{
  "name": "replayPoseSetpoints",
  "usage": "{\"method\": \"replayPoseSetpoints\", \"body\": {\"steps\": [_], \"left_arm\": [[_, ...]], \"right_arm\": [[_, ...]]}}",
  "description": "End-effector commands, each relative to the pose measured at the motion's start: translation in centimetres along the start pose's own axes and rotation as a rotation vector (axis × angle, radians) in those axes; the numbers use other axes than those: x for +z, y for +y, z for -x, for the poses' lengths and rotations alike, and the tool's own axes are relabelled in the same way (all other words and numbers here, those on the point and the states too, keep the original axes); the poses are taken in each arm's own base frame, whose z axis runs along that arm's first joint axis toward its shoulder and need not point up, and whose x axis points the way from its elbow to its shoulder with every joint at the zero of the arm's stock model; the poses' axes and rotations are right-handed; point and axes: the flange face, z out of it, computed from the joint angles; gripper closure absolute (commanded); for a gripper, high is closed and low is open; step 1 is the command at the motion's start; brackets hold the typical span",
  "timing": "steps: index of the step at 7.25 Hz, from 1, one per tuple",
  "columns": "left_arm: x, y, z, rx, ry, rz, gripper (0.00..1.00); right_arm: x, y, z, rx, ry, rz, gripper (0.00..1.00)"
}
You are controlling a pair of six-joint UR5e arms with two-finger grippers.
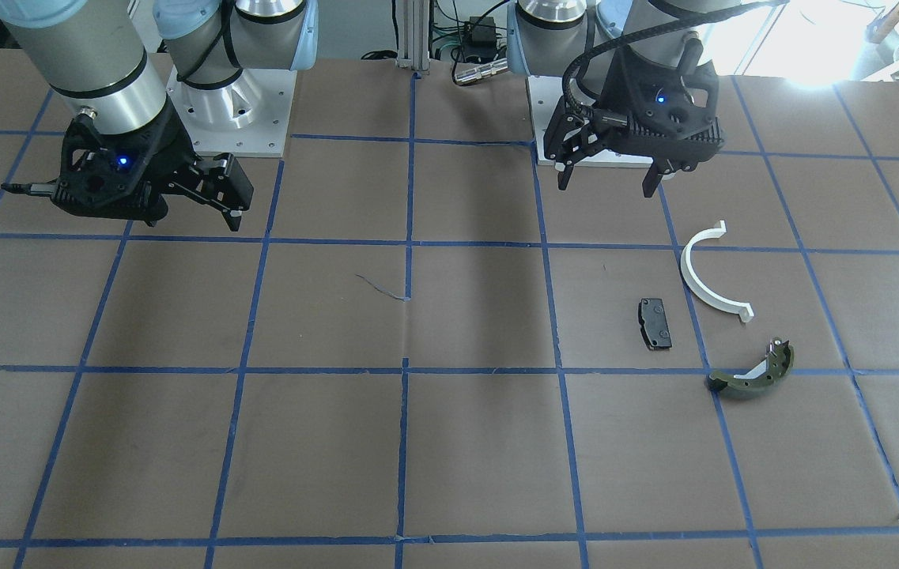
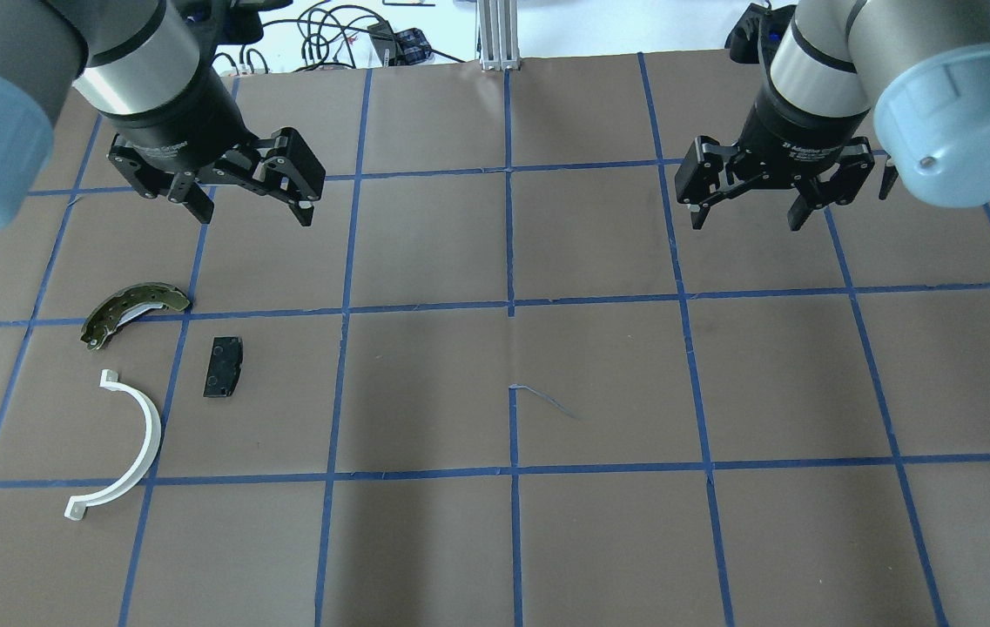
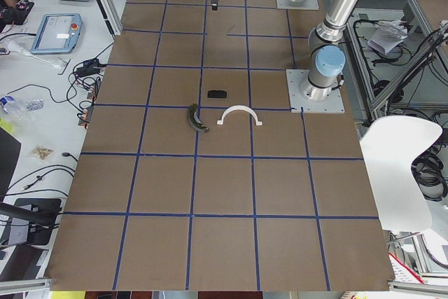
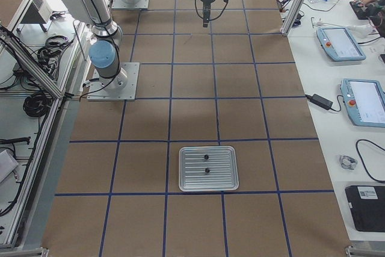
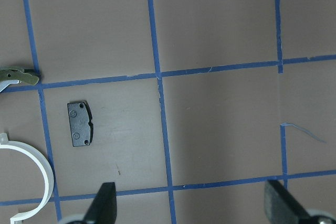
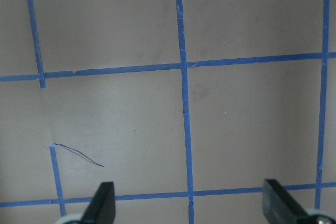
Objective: Place bearing gear from tray to pile
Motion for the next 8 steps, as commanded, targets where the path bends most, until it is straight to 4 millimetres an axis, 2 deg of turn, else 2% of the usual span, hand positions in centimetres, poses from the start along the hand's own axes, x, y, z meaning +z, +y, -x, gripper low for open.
{"method": "replayPoseSetpoints", "body": {"steps": [1, 8], "left_arm": [[0.00, 0.00, 0.00, 0.000, 0.000, 0.000, 0.00], [0.19, -0.45, 0.03, -0.003, -0.002, -0.006, 0.00]], "right_arm": [[0.41, 0.00, -0.01, 0.000, 0.001, 0.007, 0.00], [0.47, 0.29, -0.10, 0.002, 0.001, 0.013, 0.00]]}}
